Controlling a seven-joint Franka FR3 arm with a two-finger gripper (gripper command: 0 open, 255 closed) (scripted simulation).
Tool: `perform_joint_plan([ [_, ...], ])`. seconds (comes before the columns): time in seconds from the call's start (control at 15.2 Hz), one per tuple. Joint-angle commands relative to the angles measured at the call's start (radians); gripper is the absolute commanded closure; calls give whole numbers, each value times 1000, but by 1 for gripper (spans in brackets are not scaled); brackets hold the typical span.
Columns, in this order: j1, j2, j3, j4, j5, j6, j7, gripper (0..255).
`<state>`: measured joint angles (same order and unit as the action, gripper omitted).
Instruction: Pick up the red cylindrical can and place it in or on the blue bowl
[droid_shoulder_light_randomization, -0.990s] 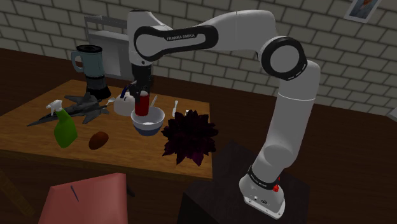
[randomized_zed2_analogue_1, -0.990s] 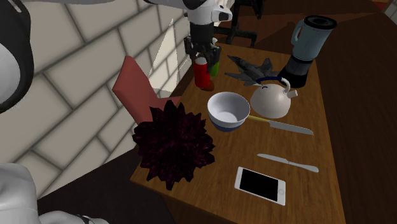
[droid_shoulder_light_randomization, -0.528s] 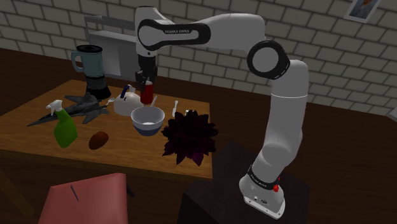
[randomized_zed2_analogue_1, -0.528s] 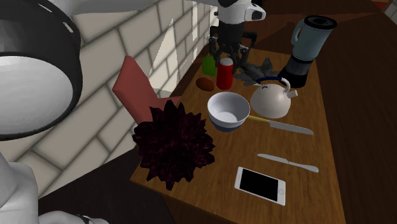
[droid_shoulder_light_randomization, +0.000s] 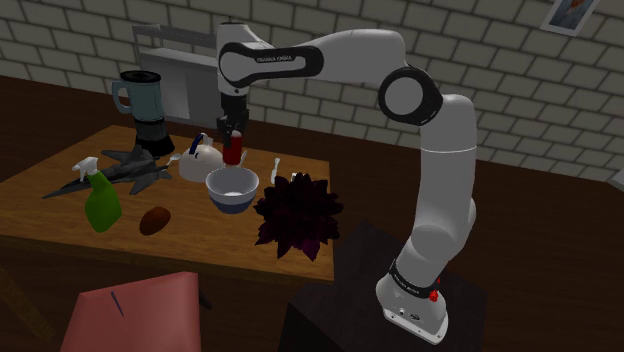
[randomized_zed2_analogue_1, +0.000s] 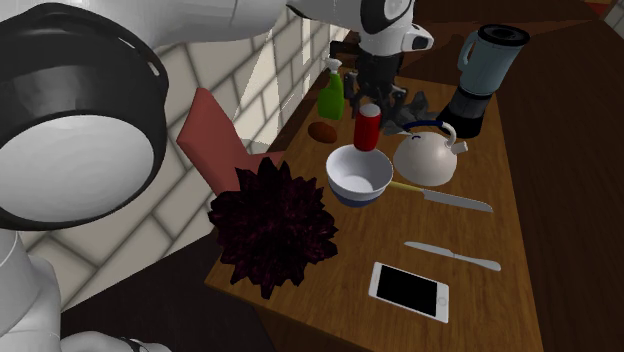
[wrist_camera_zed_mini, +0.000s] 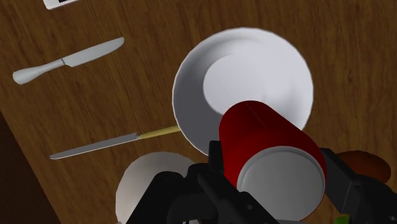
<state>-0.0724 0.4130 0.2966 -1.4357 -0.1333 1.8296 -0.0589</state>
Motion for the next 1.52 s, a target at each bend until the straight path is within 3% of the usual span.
perform_joint_plan([
  [0.0,-1,2,-1,-24,-1,27,2,255],
  [0.79,-3,36,-8,-134,-15,169,14,255],
  [1.32,-3,36,-8,-134,-15,169,14,255],
  [1.39,-3,36,-8,-135,-15,169,14,0],
  [1.45,-3,36,-8,-135,-15,169,14,0],
])
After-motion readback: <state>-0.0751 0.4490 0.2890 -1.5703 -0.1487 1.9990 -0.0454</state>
